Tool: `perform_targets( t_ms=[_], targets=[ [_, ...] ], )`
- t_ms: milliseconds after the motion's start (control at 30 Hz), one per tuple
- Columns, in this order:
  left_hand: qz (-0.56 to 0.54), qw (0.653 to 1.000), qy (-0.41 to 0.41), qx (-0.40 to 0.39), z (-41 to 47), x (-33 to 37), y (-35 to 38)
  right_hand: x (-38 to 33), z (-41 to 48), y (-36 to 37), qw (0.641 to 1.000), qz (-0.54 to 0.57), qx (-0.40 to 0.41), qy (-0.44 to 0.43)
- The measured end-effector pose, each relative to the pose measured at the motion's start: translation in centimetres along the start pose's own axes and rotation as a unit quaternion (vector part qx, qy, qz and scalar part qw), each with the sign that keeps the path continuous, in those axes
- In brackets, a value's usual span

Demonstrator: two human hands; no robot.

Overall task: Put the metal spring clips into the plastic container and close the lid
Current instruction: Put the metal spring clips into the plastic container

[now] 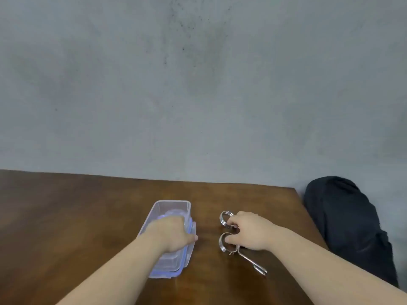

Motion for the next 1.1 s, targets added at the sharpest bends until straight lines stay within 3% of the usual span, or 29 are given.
perform_targets(
  t_ms=[367,667,767,900,1000,1100],
  targets=[
    [0.082,0.996,0.038,-0.006,0.5,-1.4,3.8,0.6,0.4,4.5,0.993,-0.091,0.014,0.07],
    [0.133,0.986,0.096,-0.023,-0.9,-1.4,3.9,3.4,-0.9,4.0,0.991,0.024,-0.04,0.123],
    [0.14,0.982,0.124,-0.019,-1.1,-1.0,3.6,4.5,-1.6,2.0,0.984,0.129,0.015,0.119],
    [0.138,0.977,0.16,-0.011,-1.1,-0.3,3.5,4.7,-2.4,-2.2,0.948,0.288,0.102,0.092],
    [0.159,0.968,0.195,0.009,-0.9,0.4,3.5,4.1,-2.4,-4.3,0.937,0.312,0.146,0.06],
    [0.164,0.959,0.23,0.031,-0.2,1.1,3.8,2.7,-2.0,-5.3,0.949,0.279,0.141,0.031]
  ],
)
Point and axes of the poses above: each hand's wrist, its own z-axis towards the middle knuckle, its own y-axis out of the palm, x = y × z, the point moved 4 cm from there along z, towards the middle knuckle, and after that the axes turned 5 degrees about z, right-handed, at the moved point
